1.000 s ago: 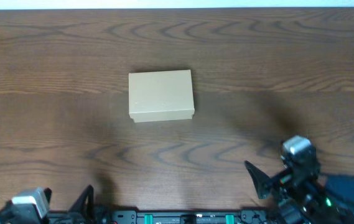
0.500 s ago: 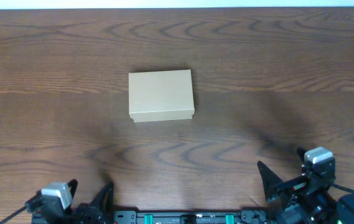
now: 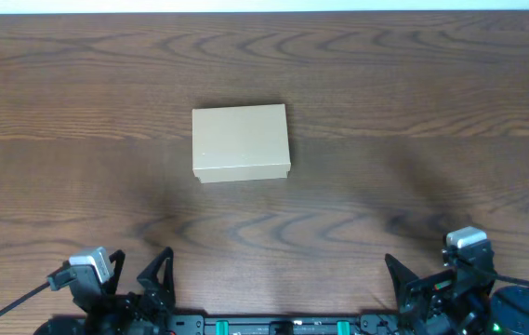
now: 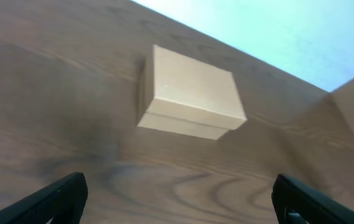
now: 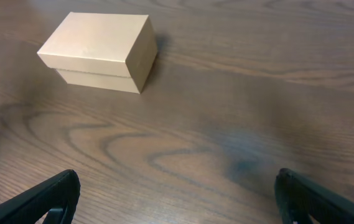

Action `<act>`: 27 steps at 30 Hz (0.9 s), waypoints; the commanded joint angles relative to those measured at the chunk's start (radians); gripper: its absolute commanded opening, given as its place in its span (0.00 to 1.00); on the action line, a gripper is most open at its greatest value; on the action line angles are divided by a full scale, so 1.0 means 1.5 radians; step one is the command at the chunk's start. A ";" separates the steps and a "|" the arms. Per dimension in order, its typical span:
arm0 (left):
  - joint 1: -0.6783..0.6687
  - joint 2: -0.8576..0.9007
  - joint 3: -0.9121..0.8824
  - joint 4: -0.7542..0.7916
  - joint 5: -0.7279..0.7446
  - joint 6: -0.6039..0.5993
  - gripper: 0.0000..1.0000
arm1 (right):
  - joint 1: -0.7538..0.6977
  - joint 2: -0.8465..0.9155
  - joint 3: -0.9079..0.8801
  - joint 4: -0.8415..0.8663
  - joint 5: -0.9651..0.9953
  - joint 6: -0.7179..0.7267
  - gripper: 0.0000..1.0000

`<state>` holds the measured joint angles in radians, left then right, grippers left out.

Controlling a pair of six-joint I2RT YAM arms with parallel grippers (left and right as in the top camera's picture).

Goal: Pack container

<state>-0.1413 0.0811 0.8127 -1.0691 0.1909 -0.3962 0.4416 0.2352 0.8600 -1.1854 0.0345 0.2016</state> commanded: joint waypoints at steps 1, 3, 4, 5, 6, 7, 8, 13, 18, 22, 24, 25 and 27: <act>-0.002 -0.004 -0.001 0.000 -0.056 0.001 0.95 | -0.003 -0.002 -0.004 0.000 0.007 0.007 0.99; -0.002 -0.004 -0.006 0.000 -0.098 0.004 0.95 | -0.003 -0.002 -0.004 0.000 0.007 0.007 0.99; -0.002 -0.004 -0.010 0.000 -0.118 0.005 0.95 | -0.003 -0.002 -0.004 0.000 0.007 0.007 0.99; -0.002 -0.004 -0.017 0.000 -0.142 0.006 0.95 | -0.003 -0.002 -0.004 0.000 0.007 0.007 0.99; -0.002 -0.004 -0.026 0.001 -0.167 0.005 0.95 | -0.003 -0.002 -0.004 0.000 0.007 0.007 0.99; -0.002 -0.004 -0.035 0.001 -0.185 0.005 0.95 | -0.003 -0.002 -0.004 0.000 0.007 0.007 0.99; -0.002 -0.004 -0.047 0.001 -0.206 0.005 0.95 | -0.003 -0.002 -0.004 0.000 0.007 0.007 0.99; 0.012 -0.005 -0.134 0.066 -0.244 0.005 0.95 | -0.003 -0.002 -0.004 0.000 0.007 0.007 0.99; 0.038 -0.005 -0.212 0.170 -0.145 0.117 0.95 | -0.003 -0.002 -0.004 0.000 0.007 0.007 0.99; 0.039 -0.006 -0.271 0.217 -0.104 0.173 0.95 | -0.003 -0.002 -0.004 0.000 0.007 0.007 0.99; 0.039 -0.011 -0.289 0.222 -0.104 0.178 0.96 | -0.003 -0.002 -0.004 0.000 0.007 0.007 0.99; 0.039 -0.015 -0.297 0.223 -0.104 0.183 0.95 | -0.003 -0.002 -0.004 0.000 0.007 0.007 0.99; 0.039 -0.028 -0.314 0.225 -0.104 0.191 0.95 | -0.003 -0.002 -0.004 0.000 0.007 0.007 0.99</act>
<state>-0.0875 0.0685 0.3656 -0.7418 0.0166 -0.1619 0.4416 0.2352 0.8577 -1.1854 0.0349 0.2016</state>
